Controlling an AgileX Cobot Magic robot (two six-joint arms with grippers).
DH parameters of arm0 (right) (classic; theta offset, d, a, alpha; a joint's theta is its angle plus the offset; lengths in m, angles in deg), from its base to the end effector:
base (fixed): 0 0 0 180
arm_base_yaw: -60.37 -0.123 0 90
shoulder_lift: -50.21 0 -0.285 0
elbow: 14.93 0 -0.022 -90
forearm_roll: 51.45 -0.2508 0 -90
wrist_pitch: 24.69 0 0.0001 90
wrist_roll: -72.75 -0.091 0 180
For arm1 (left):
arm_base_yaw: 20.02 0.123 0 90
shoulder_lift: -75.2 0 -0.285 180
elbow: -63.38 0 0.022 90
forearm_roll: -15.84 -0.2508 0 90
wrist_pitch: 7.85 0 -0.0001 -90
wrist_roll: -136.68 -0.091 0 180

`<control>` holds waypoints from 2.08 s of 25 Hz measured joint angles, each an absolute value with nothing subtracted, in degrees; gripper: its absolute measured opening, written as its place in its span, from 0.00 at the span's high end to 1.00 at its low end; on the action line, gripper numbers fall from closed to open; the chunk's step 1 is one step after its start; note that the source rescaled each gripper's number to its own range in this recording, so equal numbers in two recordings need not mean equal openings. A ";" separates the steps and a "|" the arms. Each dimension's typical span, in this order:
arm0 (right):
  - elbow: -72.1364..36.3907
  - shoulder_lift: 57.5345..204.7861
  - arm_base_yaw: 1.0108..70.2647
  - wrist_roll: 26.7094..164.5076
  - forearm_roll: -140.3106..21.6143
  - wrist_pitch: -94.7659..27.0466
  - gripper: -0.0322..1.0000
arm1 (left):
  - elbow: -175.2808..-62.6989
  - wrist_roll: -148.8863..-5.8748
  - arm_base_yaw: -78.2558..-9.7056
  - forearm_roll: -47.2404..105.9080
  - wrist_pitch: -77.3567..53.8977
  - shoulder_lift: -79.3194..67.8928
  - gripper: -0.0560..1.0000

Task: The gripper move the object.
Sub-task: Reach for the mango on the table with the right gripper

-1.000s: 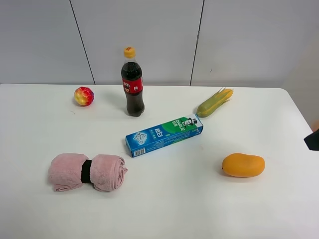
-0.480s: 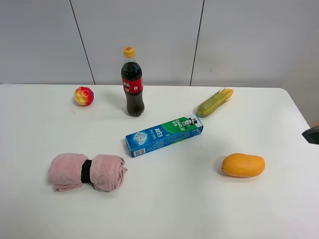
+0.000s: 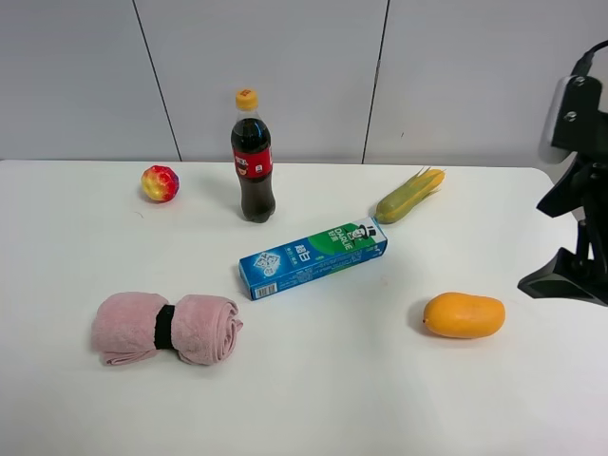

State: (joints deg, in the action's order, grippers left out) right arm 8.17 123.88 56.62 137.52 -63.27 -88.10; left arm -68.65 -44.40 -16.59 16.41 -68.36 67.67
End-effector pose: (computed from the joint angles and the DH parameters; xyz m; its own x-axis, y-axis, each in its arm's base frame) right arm 0.2010 0.0299 0.3049 -0.3661 -0.8722 -0.3245 -0.8706 0.4442 -0.2115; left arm -0.0065 -0.0012 0.2805 -0.4384 -0.0123 -0.8987 -0.0459 0.9989 0.0087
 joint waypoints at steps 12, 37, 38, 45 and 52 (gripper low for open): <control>8.17 136.57 50.16 138.21 -53.61 -87.54 0.00 | -68.65 -44.40 -16.59 16.41 -68.36 67.67 0.00; 17.28 150.81 44.00 138.70 -45.99 -65.79 0.00 | -68.65 -44.40 -16.59 16.41 -68.36 67.67 0.00; 18.38 150.86 44.00 138.70 -45.99 -64.64 0.00 | -68.65 -44.40 -16.59 16.41 -68.36 67.67 0.00; 23.25 150.86 44.00 138.70 -45.07 -55.44 0.00 | -68.65 -44.40 -16.59 16.41 -68.36 67.67 0.00; 23.62 154.79 44.00 138.70 -45.02 -52.00 0.00 | -68.65 -44.40 -16.59 16.41 -68.36 67.67 0.00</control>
